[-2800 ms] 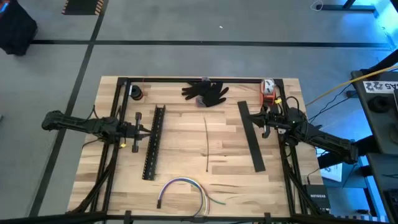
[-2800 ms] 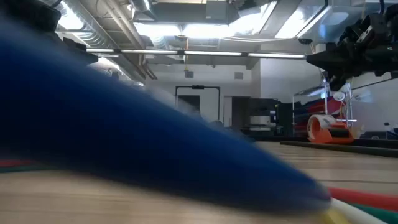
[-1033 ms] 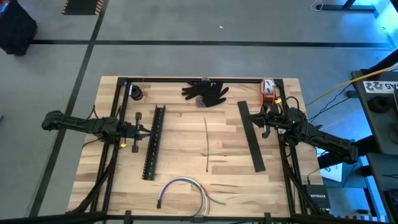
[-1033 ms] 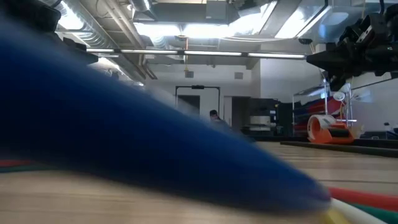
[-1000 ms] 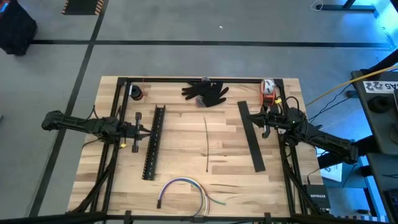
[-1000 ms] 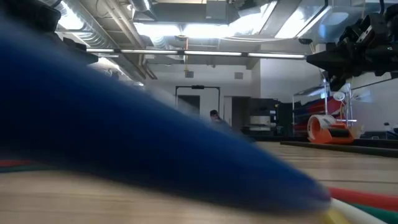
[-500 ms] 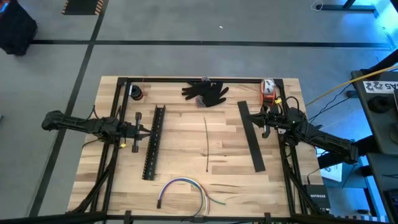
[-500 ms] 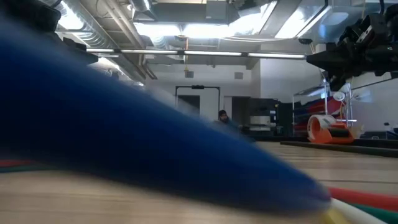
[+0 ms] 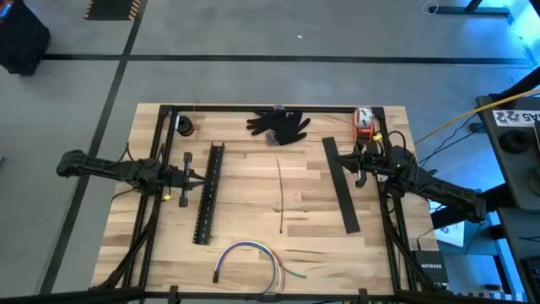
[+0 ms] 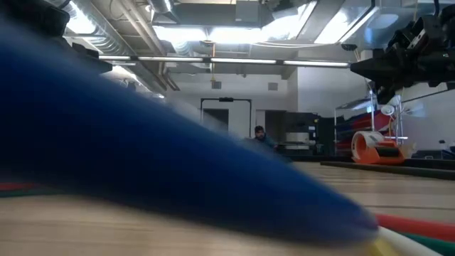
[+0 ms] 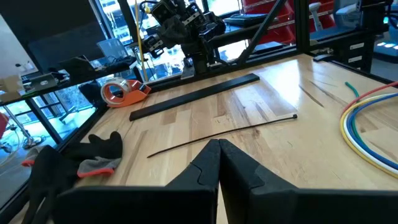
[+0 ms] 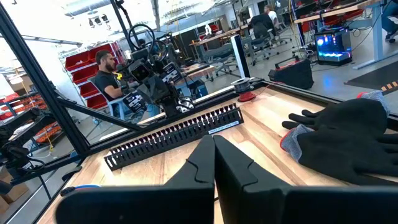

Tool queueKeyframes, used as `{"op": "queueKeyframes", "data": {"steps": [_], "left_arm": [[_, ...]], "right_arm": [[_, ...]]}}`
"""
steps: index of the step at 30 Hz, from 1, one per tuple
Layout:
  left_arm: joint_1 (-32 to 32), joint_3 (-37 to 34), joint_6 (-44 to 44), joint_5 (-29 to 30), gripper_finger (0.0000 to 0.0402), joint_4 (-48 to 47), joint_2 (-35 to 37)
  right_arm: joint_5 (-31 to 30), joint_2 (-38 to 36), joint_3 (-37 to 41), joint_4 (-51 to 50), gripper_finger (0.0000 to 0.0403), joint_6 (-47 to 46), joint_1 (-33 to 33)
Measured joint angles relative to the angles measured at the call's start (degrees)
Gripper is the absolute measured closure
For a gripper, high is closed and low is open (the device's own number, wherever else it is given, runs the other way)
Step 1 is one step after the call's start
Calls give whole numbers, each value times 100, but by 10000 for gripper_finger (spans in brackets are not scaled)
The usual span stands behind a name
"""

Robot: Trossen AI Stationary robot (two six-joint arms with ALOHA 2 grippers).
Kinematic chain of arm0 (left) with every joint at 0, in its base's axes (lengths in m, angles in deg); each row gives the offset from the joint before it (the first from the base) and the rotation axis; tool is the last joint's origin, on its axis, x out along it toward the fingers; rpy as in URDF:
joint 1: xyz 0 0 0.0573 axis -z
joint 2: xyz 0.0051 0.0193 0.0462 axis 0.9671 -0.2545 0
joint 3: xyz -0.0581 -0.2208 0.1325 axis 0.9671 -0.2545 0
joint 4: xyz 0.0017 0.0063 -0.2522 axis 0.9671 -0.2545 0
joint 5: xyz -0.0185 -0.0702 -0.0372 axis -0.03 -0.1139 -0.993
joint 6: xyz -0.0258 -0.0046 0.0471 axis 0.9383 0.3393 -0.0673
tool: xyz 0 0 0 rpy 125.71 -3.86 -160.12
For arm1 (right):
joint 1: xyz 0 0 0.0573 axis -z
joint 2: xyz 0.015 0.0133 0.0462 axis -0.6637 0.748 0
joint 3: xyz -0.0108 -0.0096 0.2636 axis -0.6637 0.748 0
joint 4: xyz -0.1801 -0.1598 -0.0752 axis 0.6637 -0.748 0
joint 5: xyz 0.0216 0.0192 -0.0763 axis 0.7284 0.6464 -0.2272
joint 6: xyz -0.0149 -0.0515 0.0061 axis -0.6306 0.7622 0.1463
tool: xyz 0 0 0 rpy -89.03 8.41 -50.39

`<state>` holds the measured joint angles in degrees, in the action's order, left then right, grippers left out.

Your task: Ziptie cables

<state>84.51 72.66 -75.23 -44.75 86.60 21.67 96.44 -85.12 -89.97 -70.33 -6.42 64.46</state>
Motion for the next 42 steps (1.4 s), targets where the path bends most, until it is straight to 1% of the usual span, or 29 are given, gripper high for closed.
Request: {"op": "queueKeyframes", "data": {"steps": [8, 11, 13, 16, 26, 27, 29, 31, 33, 35, 36, 38, 42], "left_arm": [[-2, 2, -6, 18, 402, 2, -2], [-27, 0, -159, 144, 402, 15, -1], [-26, 0, -312, 153, 402, 18, -1], [-24, 0, -321, 155, 402, 19, 0], [-35, 0, 231, 180, 402, 85, -2], [-35, 0, 283, 181, 402, 192, -2], [-37, 0, 746, 203, 402, 586, -2], [-50, 0, 1440, 505, 402, 1129, -2], [-87, 16, 2181, 1099, 402, 1657, 1], [-138, 152, 2716, 1600, 402, 1864, -4], [-163, 263, 2839, 1730, 402, 1907, -29], [-212, 526, 2871, 1787, 402, 1932, -137], [-284, 1142, 2781, 1790, 402, 1895, -854]], "right_arm": [[1, 0, -1, 0, 403, 1, 1], [0, -1, 0, 0, 403, 0, 0], [1, -2, 1, 0, 403, 2, 0], [0, -1, 1, 0, 403, 1, 1], [0, 0, 0, 0, 403, -1, 1], [1, -2, 1, 0, 403, 1, 2], [1, -2, -1, 0, 403, 2, 2], [0, 0, 1, 0, 403, 2, 0], [1, -1, 0, 0, 403, 1, 0], [-1, -1, 1, 0, 403, 2, 0], [-2, 0, 1, -2, 403, -1, 0], [1, 0, 0, 0, 403, 0, 0], [-2, 0, 1, 0, 403, 0, 2]]}}
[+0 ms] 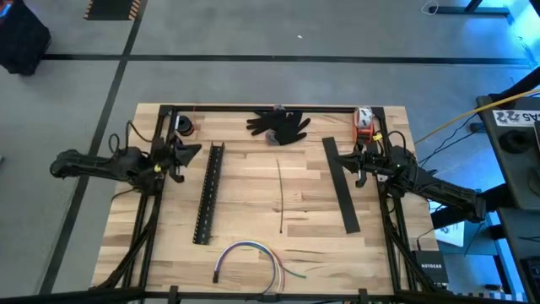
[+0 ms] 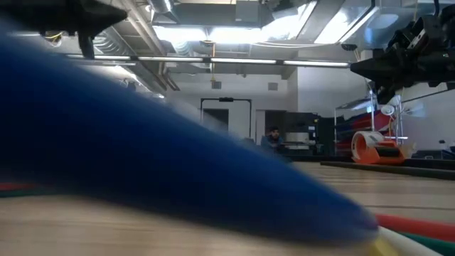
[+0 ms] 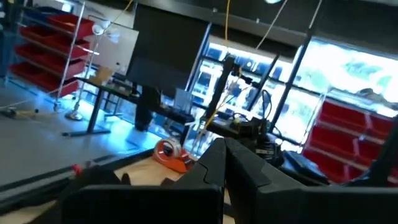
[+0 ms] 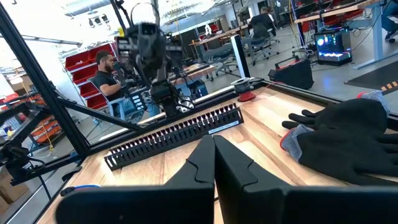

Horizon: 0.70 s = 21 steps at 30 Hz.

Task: Ziptie cables
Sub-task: Wrap the cable wires together using the black zip tie

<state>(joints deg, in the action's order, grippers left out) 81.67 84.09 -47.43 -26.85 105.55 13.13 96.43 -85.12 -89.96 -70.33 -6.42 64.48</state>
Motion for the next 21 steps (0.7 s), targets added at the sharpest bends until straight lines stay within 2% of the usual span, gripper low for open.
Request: {"op": "queueKeyframes", "data": {"steps": [4, 12, 18, 21], "left_arm": [[2, 812, -229, -2, 402, -234, -1219], [71, 2355, 64, -6, 402, -591, -3823], [308, 3566, -712, -10, 402, -560, -5355], [385, 4208, -815, -11, 402, -570, -5964]], "right_arm": [[1, -1, 0, 0, 403, 0, -2], [1, -1, -1, 0, 403, 1, -1], [2, 0, -2, 0, 403, 0, -2], [0, -2, 0, -2, 403, 0, 0]]}}
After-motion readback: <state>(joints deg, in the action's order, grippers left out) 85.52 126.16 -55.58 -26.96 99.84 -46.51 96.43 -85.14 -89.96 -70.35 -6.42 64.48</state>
